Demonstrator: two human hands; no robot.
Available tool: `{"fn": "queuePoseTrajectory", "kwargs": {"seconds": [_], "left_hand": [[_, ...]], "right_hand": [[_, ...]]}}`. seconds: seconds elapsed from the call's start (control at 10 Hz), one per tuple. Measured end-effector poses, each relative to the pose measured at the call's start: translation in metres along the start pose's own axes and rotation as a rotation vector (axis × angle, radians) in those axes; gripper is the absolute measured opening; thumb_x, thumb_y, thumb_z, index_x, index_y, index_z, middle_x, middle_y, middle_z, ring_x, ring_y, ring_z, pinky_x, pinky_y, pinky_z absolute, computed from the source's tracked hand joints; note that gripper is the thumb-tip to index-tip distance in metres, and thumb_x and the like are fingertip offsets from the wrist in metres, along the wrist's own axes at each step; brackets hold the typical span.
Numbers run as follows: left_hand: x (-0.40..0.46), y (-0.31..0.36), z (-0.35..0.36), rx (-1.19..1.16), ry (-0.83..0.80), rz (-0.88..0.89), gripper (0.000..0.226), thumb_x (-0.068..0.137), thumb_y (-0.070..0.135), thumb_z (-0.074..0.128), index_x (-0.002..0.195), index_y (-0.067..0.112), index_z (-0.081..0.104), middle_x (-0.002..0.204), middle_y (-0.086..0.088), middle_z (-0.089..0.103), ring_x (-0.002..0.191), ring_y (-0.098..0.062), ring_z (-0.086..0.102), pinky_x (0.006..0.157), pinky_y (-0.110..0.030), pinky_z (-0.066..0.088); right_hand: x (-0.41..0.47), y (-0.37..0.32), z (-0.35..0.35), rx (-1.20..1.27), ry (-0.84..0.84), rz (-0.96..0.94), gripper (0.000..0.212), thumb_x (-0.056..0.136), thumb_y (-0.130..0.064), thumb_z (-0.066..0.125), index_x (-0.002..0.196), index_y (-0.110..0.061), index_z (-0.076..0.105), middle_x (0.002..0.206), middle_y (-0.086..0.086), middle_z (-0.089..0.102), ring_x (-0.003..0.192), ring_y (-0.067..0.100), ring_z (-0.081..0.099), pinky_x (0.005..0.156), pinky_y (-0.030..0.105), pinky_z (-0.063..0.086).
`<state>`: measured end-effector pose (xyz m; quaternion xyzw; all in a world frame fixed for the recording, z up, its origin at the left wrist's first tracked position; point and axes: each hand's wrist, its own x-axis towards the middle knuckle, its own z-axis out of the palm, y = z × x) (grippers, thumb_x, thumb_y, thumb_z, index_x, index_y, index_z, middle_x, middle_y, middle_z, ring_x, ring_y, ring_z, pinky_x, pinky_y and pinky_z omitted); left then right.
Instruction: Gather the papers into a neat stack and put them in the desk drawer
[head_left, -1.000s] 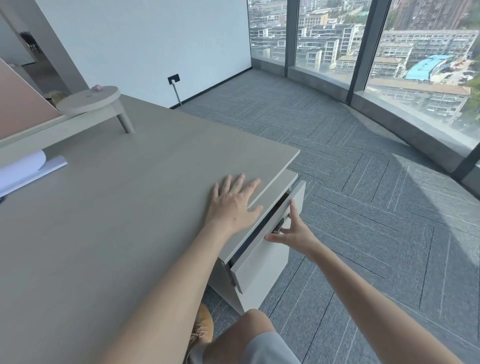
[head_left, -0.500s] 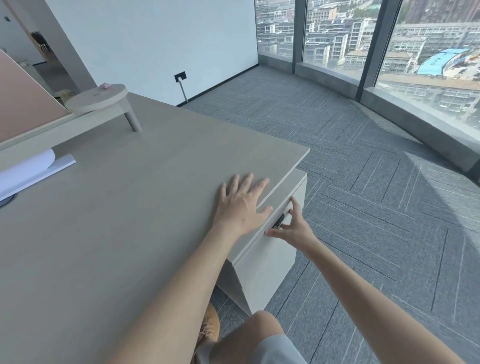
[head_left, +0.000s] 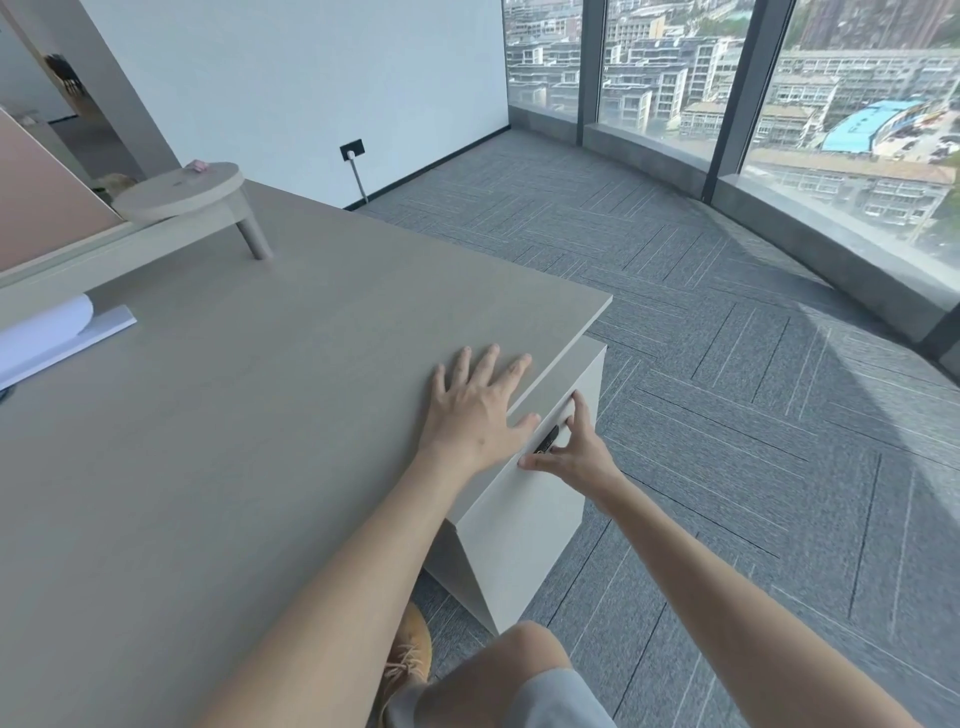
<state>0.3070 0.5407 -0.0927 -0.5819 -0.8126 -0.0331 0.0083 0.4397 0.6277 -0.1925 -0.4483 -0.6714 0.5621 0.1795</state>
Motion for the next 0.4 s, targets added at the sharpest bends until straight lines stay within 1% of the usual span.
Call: {"fn": "queuePoseTrajectory", "kwargs": {"seconds": [0.1, 0.2, 0.3, 0.4], "left_hand": [[0.000, 0.000, -0.001, -0.015, 0.010, -0.003, 0.077, 0.086, 0.062, 0.045, 0.155, 0.044, 0.015, 0.168, 0.000, 0.013, 0.153, -0.031, 0.007, 0.121, -0.055, 0.006], [-0.002, 0.000, -0.004, -0.033, 0.002, -0.007, 0.076, 0.087, 0.060, 0.046, 0.154, 0.044, 0.017, 0.168, 0.001, 0.013, 0.153, -0.030, 0.007, 0.121, -0.053, 0.005], [-0.005, 0.000, -0.007, -0.084, -0.005, -0.006, 0.074, 0.088, 0.055, 0.048, 0.155, 0.041, 0.019, 0.168, 0.001, 0.013, 0.154, -0.029, 0.006, 0.122, -0.051, 0.003], [-0.008, -0.003, -0.014, -0.242, -0.023, -0.031, 0.067, 0.089, 0.048, 0.054, 0.152, 0.035, 0.032, 0.166, 0.001, 0.019, 0.154, -0.024, 0.008, 0.123, -0.045, 0.004]], "right_hand": [[-0.003, -0.006, -0.003, -0.070, -0.021, 0.003, 0.134, 0.068, -0.027, 0.092, 0.160, -0.029, -0.006, 0.119, -0.002, 0.044, 0.115, 0.030, 0.065, 0.095, 0.033, 0.048], [-0.005, -0.019, -0.006, -0.236, -0.042, 0.000, 0.121, 0.073, -0.030, 0.088, 0.157, -0.013, 0.003, 0.113, 0.002, 0.054, 0.111, 0.028, 0.063, 0.085, 0.031, 0.047], [-0.004, -0.032, -0.010, -0.372, -0.021, 0.005, 0.071, 0.081, -0.026, 0.080, 0.131, -0.005, 0.036, 0.106, 0.007, 0.058, 0.108, 0.029, 0.060, 0.075, 0.030, 0.040], [-0.009, -0.052, -0.017, -0.407, 0.039, -0.011, 0.046, 0.086, -0.025, 0.074, 0.123, -0.003, 0.058, 0.114, 0.011, 0.065, 0.104, 0.027, 0.062, 0.077, 0.027, 0.040]]}}
